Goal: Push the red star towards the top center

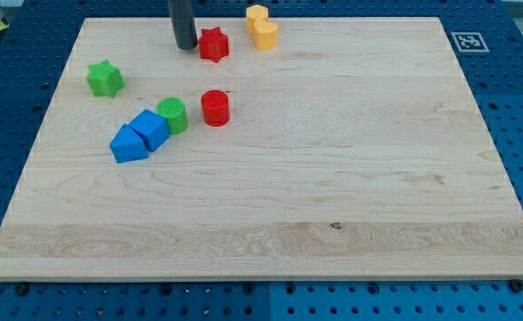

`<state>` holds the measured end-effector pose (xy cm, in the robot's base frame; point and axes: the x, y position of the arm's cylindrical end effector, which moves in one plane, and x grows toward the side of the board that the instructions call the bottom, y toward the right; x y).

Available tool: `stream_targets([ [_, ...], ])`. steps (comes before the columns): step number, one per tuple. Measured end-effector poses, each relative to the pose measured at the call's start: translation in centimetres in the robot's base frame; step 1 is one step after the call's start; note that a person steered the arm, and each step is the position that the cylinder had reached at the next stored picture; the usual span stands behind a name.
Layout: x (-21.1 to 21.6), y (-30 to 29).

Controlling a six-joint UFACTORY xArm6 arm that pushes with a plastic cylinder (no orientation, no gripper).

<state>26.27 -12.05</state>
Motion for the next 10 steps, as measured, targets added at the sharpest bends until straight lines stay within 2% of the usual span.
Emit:
stream_targets([
  [1,3.0,-1.5],
  [2,3.6,-0.8],
  [6,0.0,4.4],
  [10,-0.2,7.1],
])
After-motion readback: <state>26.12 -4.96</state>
